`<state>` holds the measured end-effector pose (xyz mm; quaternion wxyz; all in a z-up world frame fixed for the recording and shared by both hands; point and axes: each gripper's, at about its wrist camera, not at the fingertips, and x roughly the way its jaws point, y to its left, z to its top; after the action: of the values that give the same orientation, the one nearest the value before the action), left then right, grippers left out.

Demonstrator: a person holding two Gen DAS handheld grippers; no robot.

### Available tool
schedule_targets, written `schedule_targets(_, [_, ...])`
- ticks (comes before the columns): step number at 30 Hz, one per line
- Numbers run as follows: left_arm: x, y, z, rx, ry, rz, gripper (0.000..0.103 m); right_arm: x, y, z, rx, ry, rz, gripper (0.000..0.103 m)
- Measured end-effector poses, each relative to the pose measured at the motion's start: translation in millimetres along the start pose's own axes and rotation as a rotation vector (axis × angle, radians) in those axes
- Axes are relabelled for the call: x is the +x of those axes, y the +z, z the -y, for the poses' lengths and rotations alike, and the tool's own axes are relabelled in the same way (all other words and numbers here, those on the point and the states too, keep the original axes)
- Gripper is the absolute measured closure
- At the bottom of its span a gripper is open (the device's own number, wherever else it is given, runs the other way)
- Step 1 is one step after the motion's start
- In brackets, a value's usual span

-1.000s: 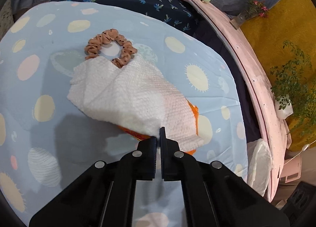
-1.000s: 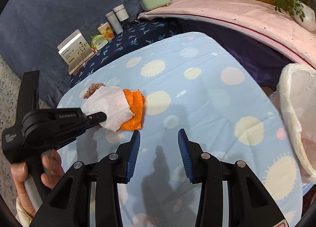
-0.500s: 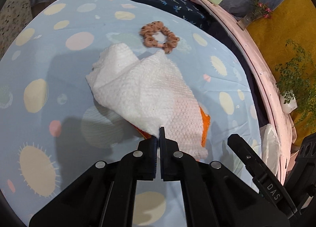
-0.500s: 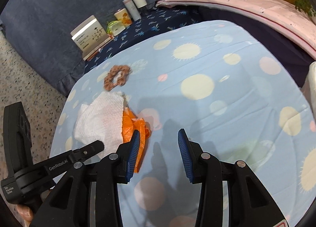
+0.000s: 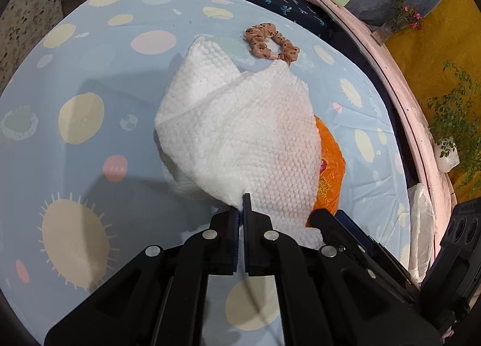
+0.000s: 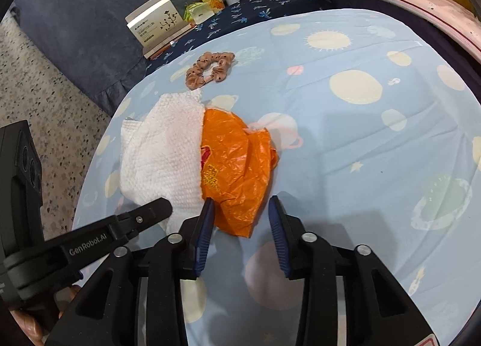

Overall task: Collect trash
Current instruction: 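Grasp the white wipe with the left tool while the right tool grasps the orange bag, then carry the white wipe and orange bag with both tools over the bin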

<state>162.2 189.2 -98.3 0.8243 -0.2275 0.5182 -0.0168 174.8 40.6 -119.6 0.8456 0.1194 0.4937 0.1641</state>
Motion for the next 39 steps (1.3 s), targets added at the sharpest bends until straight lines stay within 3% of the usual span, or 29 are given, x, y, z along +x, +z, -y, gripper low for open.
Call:
schedule_targets(6, [-2.6, -3.9, 0.9, 0.004, 0.009, -0.001, 0.102, 0.5, -3.6, -3.5, -0.011, 0.002, 0.000, 0.091])
schedule_targets(16, [-10.2, -17.0, 24.7, 0.059, 0.003, 0.007, 0.102, -56.5, -1.4, 26.5, 0.045, -0.066, 0.136, 0.092])
schedule_targets(39, [-22.2, -67.9, 175.6, 0.364, -0.098, -0.001, 0.102, -157.8, -29.1, 113.5, 0.196, -0.119, 0.313, 0.092])
